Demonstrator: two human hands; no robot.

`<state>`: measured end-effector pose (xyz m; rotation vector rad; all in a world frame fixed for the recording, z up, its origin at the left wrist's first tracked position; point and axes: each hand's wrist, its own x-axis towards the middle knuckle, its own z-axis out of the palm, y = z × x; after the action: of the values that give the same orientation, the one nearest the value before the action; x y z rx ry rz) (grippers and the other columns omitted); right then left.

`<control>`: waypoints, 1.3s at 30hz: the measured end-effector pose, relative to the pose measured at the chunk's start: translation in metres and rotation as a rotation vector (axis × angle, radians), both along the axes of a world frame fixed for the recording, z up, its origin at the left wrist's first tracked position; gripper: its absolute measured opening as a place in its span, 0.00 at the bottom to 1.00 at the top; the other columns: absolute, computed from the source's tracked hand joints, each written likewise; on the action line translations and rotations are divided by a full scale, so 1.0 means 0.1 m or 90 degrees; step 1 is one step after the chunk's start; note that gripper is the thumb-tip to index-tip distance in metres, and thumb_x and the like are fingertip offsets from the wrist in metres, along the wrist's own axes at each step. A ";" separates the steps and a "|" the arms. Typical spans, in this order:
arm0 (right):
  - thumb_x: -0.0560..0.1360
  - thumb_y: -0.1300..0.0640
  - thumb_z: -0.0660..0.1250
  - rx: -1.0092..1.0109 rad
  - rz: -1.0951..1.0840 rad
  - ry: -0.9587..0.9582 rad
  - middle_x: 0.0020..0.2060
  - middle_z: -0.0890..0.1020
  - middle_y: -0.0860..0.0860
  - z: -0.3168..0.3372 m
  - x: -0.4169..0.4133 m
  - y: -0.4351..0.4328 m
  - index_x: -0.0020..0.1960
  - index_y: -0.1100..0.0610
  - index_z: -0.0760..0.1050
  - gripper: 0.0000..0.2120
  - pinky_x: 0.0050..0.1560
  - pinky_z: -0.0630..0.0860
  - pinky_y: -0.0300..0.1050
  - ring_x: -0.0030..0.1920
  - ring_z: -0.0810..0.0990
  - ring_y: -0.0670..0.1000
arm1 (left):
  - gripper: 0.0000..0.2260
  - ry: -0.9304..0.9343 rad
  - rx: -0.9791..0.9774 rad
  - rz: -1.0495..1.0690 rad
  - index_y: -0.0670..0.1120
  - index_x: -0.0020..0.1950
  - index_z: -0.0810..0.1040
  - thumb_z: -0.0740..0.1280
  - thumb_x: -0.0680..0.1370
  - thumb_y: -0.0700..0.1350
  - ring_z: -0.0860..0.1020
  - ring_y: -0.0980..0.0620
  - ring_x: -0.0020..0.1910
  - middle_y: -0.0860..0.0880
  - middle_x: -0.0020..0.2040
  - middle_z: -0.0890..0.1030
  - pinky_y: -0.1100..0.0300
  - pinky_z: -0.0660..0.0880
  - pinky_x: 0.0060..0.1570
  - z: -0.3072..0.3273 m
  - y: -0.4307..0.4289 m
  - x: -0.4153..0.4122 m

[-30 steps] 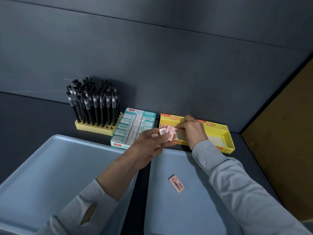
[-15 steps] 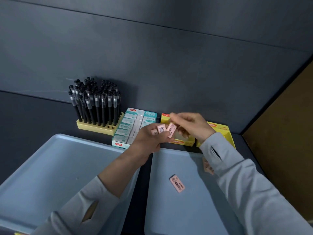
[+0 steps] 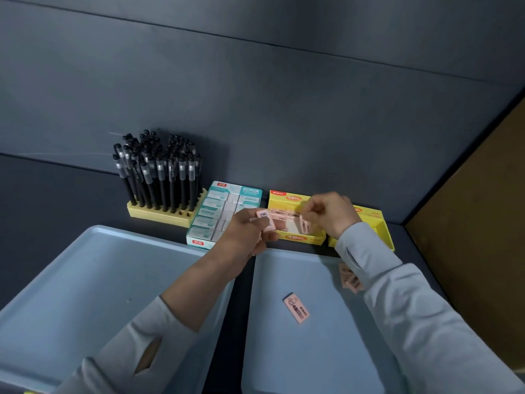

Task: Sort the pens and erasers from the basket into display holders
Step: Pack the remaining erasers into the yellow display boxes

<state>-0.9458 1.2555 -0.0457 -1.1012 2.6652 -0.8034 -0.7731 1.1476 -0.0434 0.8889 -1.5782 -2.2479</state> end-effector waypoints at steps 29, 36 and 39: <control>0.77 0.59 0.68 -0.232 0.104 -0.438 0.30 0.82 0.52 0.26 0.33 -0.04 0.46 0.64 0.80 0.07 0.26 0.73 0.34 0.27 0.78 0.45 | 0.05 0.041 -0.013 0.002 0.43 0.53 0.75 0.67 0.78 0.39 0.82 0.55 0.35 0.49 0.38 0.83 0.69 0.60 0.19 0.00 0.03 -0.07; 0.69 0.74 0.70 -0.327 0.097 -0.467 0.45 0.85 0.55 0.15 0.10 0.18 0.49 0.62 0.81 0.12 0.50 0.80 0.40 0.44 0.84 0.50 | 0.13 0.024 0.105 -0.037 0.43 0.56 0.73 0.57 0.76 0.31 0.69 0.54 0.33 0.46 0.40 0.73 0.66 0.63 0.22 -0.03 0.03 -0.06; 0.69 0.75 0.70 -0.298 0.090 -0.410 0.43 0.84 0.53 0.15 0.07 0.23 0.53 0.66 0.79 0.14 0.46 0.79 0.35 0.41 0.84 0.45 | 0.25 0.038 0.141 -0.073 0.42 0.61 0.71 0.52 0.70 0.24 0.71 0.51 0.37 0.43 0.42 0.71 0.64 0.67 0.28 -0.04 0.04 -0.02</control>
<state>-0.9392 1.2782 -0.0307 -0.8885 1.8940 -1.4962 -0.7754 1.1518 -0.0478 0.7932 -1.4072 -2.5434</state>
